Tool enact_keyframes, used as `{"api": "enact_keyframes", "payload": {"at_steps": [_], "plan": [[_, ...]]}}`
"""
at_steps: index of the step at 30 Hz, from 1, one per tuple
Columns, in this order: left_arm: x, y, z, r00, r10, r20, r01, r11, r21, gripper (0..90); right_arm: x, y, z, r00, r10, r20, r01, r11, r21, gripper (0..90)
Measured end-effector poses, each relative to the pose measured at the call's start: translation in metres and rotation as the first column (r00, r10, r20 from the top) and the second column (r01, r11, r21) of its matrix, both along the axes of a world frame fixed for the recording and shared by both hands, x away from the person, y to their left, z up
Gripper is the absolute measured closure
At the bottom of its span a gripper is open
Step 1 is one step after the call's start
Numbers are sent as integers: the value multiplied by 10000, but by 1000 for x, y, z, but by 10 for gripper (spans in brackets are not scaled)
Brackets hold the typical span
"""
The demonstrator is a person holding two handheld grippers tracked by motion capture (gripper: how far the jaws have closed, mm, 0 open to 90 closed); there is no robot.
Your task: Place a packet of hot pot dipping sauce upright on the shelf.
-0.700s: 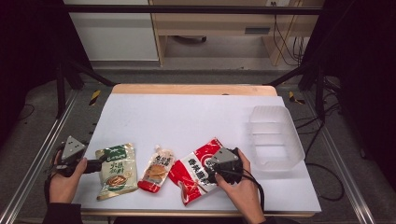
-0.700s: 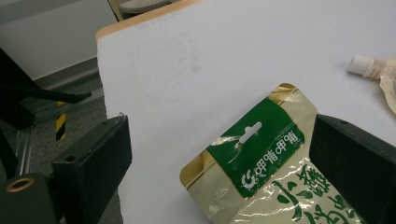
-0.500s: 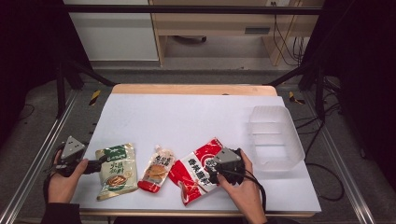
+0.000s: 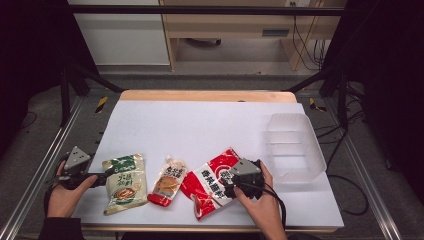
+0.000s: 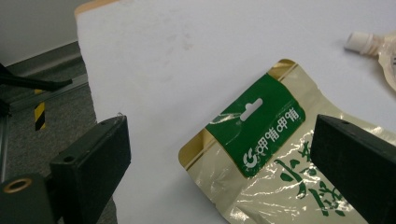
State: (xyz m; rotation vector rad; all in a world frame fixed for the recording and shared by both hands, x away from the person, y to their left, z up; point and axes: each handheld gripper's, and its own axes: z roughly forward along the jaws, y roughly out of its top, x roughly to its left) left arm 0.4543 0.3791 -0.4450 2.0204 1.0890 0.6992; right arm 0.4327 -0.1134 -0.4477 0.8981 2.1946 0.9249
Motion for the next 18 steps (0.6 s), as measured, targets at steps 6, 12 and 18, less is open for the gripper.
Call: {"api": "enact_keyframes", "payload": {"at_steps": [6, 12, 18], "plan": [[11, -6, -8, 9976, -285, -624, 313, 9985, 445, 64, 1, -2, -3, 9998, -61, -190, 60, 10000, -37, 104], [16, -8, -17, 9938, -304, -1071, 387, 9964, 759, 65, 2, -3, -4, 9995, -43, -326, 41, 10000, -51, 103], [18, -9, -21, 9885, -620, -1381, 688, 9966, 454, 86, 2, 1, -5, 9992, 26, -398, -32, 9999, -148, 103]]}}
